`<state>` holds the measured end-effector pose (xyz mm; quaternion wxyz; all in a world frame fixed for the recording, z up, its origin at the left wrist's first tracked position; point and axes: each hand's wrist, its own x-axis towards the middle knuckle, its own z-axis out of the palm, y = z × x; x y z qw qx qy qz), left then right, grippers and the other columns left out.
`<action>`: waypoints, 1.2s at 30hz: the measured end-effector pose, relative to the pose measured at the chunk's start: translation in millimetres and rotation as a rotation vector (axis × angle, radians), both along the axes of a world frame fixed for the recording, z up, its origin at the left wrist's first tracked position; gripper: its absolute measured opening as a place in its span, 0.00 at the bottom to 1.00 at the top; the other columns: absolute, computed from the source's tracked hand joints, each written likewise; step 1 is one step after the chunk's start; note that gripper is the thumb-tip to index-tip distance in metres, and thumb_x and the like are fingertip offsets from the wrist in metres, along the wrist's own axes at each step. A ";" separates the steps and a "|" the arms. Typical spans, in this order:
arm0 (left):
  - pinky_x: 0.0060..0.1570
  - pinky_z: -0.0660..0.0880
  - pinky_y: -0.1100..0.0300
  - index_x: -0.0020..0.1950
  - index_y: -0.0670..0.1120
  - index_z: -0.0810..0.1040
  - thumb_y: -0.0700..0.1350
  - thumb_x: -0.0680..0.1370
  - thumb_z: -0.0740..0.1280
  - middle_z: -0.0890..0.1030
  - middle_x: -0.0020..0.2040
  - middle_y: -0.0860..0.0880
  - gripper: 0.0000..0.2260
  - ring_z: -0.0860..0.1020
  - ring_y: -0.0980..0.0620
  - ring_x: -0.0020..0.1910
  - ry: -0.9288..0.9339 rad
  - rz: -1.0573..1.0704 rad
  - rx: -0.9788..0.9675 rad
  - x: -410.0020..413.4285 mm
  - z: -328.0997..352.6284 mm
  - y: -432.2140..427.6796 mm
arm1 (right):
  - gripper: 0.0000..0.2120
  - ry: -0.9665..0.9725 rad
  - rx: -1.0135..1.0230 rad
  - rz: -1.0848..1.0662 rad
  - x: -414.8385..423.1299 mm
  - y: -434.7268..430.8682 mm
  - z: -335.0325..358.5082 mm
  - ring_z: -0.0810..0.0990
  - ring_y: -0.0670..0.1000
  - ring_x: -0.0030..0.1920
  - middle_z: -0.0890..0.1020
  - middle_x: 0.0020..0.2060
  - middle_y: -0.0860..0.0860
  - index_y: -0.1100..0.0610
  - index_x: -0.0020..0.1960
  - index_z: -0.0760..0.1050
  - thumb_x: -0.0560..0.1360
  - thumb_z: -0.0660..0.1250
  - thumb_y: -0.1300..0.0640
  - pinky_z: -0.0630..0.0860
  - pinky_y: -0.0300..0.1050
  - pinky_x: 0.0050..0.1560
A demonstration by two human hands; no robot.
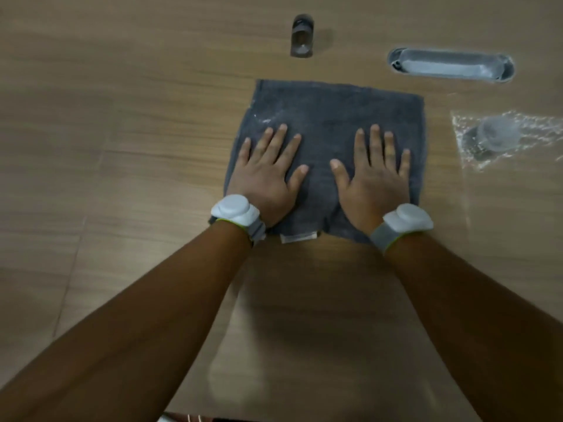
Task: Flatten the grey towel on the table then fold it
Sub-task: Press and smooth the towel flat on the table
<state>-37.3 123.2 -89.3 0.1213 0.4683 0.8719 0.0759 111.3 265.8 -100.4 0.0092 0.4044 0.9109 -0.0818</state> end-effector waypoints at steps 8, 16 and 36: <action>0.79 0.46 0.44 0.82 0.54 0.52 0.64 0.83 0.46 0.52 0.83 0.51 0.29 0.49 0.50 0.82 0.028 -0.025 -0.034 4.7 2.8 -104.8 | 0.36 -0.020 0.054 0.057 23.5 -124.1 1.4 0.52 0.62 0.81 0.56 0.81 0.59 0.58 0.82 0.55 0.83 0.47 0.34 0.48 0.69 0.78; 0.78 0.47 0.43 0.82 0.54 0.54 0.68 0.81 0.46 0.54 0.83 0.49 0.32 0.52 0.47 0.81 0.070 0.060 -0.027 -140.2 -4.7 -83.5 | 0.38 0.016 -0.083 0.148 -125.0 -85.2 8.6 0.45 0.59 0.82 0.50 0.83 0.55 0.54 0.83 0.49 0.81 0.41 0.32 0.41 0.66 0.78; 0.79 0.47 0.43 0.82 0.53 0.52 0.65 0.83 0.45 0.53 0.83 0.48 0.30 0.50 0.48 0.81 0.082 0.075 -0.081 -88.7 3.0 -174.6 | 0.35 0.053 -0.025 0.300 -77.4 -167.6 8.7 0.53 0.56 0.82 0.58 0.82 0.52 0.51 0.82 0.56 0.82 0.49 0.33 0.48 0.65 0.79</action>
